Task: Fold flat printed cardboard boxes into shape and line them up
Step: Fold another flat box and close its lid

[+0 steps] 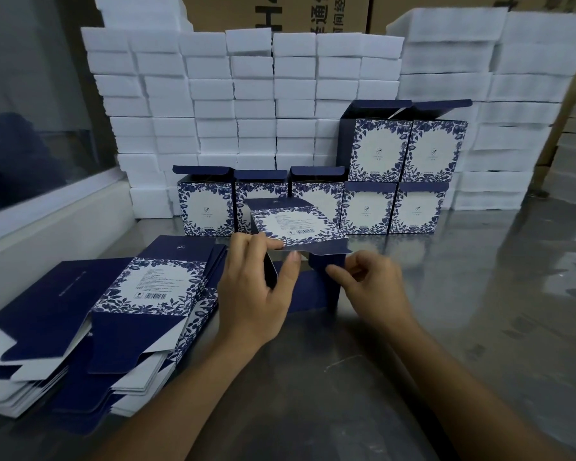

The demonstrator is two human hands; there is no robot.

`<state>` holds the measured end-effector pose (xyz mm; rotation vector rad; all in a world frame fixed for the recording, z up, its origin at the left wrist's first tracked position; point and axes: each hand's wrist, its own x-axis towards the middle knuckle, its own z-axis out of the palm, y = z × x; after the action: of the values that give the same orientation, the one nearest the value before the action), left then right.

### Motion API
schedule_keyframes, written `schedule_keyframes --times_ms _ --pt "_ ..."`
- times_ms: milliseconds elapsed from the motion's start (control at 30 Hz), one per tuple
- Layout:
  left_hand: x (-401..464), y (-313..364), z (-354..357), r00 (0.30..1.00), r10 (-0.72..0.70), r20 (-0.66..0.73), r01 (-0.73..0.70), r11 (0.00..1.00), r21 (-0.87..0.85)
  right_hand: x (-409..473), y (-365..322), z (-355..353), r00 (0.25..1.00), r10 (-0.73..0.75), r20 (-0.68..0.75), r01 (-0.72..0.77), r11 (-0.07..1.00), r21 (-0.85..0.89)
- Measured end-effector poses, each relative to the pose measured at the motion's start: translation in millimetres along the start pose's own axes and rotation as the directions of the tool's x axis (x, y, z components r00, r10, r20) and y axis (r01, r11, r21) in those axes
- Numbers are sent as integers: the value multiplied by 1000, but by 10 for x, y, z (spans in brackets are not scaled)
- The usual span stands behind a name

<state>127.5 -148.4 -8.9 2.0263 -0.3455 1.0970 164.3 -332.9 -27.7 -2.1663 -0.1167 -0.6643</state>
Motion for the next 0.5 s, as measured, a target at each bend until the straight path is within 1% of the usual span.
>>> schedule_keyframes --times_ms 67,100,167,267,333,433,500 --pt "-2 -1 4 1000 4 8 -4 1000 3 -31 40 15 992 37 119 -23 993 -120" --pt "-5 -2 7 1000 4 16 -4 1000 2 -48 50 26 987 43 156 -18 987 -157" --pt "-11 -10 8 999 6 33 -6 1000 -6 -51 51 29 983 43 179 -11 984 -176" --pt "-19 -30 19 998 22 54 -21 1000 -14 -43 25 -3 984 51 172 -19 983 -185" --pt "-31 -56 27 997 39 60 -38 999 -25 -80 2 -8 988 27 153 -3 988 -153" --pt "-64 -117 46 995 56 85 -48 994 -98 -128 -26 -3 987 -99 130 109 991 -72" --pt "-101 -150 60 992 60 115 -43 988 -145 -113 -40 -6 983 -140 118 135 990 46"
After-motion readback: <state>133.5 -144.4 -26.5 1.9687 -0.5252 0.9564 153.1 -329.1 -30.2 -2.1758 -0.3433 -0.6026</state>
